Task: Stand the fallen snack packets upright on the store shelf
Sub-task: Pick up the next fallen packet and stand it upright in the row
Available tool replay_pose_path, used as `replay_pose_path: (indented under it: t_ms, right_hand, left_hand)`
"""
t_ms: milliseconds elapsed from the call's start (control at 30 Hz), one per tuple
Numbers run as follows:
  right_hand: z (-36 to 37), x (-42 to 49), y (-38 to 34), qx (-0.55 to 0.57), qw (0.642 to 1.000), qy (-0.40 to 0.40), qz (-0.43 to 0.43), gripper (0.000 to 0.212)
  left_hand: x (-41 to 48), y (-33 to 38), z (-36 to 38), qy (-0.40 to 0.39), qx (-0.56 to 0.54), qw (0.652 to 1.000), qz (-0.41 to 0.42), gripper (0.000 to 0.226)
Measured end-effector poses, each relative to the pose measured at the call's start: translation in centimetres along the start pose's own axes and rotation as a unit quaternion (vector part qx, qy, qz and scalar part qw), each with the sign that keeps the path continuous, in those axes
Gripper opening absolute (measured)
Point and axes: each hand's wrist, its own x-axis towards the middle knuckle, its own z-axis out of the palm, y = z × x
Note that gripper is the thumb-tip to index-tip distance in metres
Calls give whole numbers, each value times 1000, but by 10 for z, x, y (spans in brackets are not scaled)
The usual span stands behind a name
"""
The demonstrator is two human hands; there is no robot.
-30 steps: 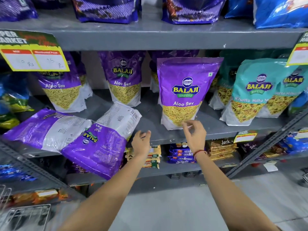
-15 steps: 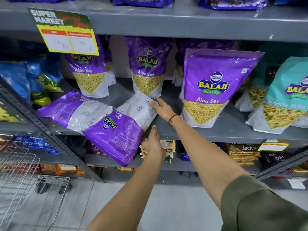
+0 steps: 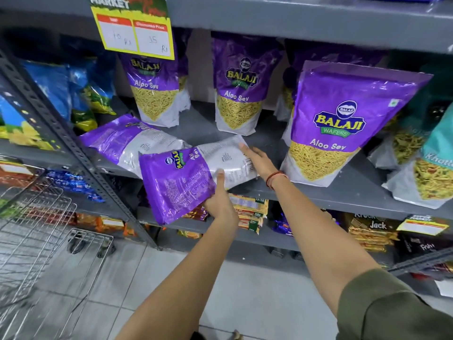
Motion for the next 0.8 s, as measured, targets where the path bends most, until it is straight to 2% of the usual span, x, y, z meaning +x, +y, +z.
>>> replay_pose_path:
  t_ms: [100, 167, 233, 267, 333, 467, 533, 600, 667, 700, 800]
  right_hand:
    - [-2, -1, 3, 13, 1000, -20, 6, 85]
    - [-6, -2, 6, 20, 998, -46, 23, 76]
    - [-11, -3, 9, 51, 994, -80, 54, 55]
    - [-12, -5, 8, 66, 991, -98, 66, 45]
    - [-12, -9, 7, 61, 988, -124, 73, 41]
    - [-13, -19, 2, 43, 983, -170, 63, 45]
    - [-17, -27, -8, 37, 981, -180, 60, 46]
    - [-21, -27, -18, 58, 985, -152, 55, 54]
    - [-24, -21, -29, 62, 995, -66, 42, 65]
    - [-24, -19, -36, 59, 997, -49, 31, 71]
    - [-18, -22, -59, 53, 988, -129, 59, 89]
  left_hand:
    - [-1, 6, -1, 5, -14, 1000, -9, 61]
    - [0, 9, -3, -1, -22, 1000, -14, 68]
    - [-6, 10, -5, -14, -30, 999, -15, 82]
    - [-7, 10, -5, -17, -33, 999, -14, 83]
    - [-11, 14, -5, -31, -54, 998, -5, 76]
    - [-10, 29, -3, -55, -62, 997, -8, 67]
    - [-7, 33, -8, -59, -57, 996, -24, 52]
    - [-5, 36, -13, -90, -66, 993, -43, 35]
    - [-2, 41, -17, -137, -75, 987, -41, 39]
    - [0, 43, -19, -161, -71, 984, -36, 46]
    - [1, 47, -25, -232, -48, 971, -27, 45]
